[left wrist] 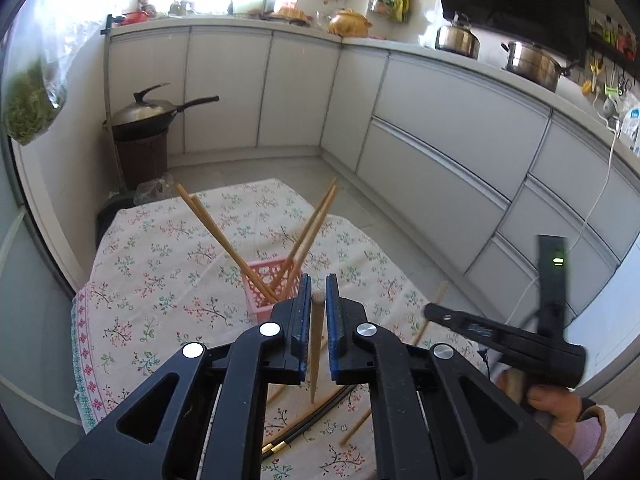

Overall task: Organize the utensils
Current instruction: 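Carry both held chopsticks upright above the pink basket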

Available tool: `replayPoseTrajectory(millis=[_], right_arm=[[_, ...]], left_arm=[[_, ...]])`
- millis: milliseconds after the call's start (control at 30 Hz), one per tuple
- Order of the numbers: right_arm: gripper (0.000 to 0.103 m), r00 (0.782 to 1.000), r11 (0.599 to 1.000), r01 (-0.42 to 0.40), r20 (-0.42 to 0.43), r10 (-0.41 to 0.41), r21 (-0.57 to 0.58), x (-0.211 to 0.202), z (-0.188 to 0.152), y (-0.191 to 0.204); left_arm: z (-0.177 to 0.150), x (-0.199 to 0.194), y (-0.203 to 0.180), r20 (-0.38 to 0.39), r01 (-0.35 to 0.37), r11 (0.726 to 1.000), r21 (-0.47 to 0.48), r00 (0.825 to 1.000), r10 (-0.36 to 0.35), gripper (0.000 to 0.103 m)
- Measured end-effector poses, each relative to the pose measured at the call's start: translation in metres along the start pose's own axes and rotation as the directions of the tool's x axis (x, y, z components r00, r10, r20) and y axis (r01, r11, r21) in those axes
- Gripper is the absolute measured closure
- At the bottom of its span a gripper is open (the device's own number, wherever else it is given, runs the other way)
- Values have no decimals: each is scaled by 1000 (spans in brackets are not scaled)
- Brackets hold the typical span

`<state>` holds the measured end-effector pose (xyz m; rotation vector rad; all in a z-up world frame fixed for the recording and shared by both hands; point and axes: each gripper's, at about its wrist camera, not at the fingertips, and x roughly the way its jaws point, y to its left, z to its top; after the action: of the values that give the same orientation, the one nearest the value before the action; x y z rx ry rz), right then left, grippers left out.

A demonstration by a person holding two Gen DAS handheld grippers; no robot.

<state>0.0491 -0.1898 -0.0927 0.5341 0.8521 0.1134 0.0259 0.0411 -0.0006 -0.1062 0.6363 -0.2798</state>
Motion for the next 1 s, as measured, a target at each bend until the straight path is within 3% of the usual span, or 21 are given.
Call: replayPoseTrajectory(millis=[133,367,433,533,567,600,700,767,867,933,1000], right_arm=[[97,994,998,-59,95,61,-28,-33,14,8],[97,963,990,-133,229,142,-55,-84,40,22],[97,954,986,-154,250,164,-61,-95,47,25],[97,952,984,-165,251,178,-70,-102,52,28],[97,951,983,-170,249,182,-68,-102,53,27],[97,953,983,-173,242,183,-64,-100,53,26],[97,961,982,-184,203,188,-38,-89,52,21],[97,965,980,-198,175,198,-15,-82,51,16],[97,968,978,-207,149,204,1,-76,52,9],[97,968,979,-202,153,200,-1,-77,51,6],[97,969,980,-198,152,196,2,-77,51,2]], left_arm=[[8,-9,8,43,-1,999,-45,999,3,96],[29,-34,13,147,9,996,-94,989,5,96],[31,-30,20,109,-23,993,-114,993,35,96],[22,6,62,-102,-82,962,-259,993,58,93],[12,26,85,-192,-106,935,-339,980,42,83],[-2,48,108,-287,-168,899,-406,957,49,71],[-43,103,166,-524,-395,788,-472,845,109,70],[-63,125,194,-596,-480,711,-514,796,107,70],[-79,142,213,-628,-542,639,-546,770,116,63],[-84,151,216,-643,-566,614,-551,757,120,60],[-84,161,215,-651,-602,601,-527,739,170,60]])
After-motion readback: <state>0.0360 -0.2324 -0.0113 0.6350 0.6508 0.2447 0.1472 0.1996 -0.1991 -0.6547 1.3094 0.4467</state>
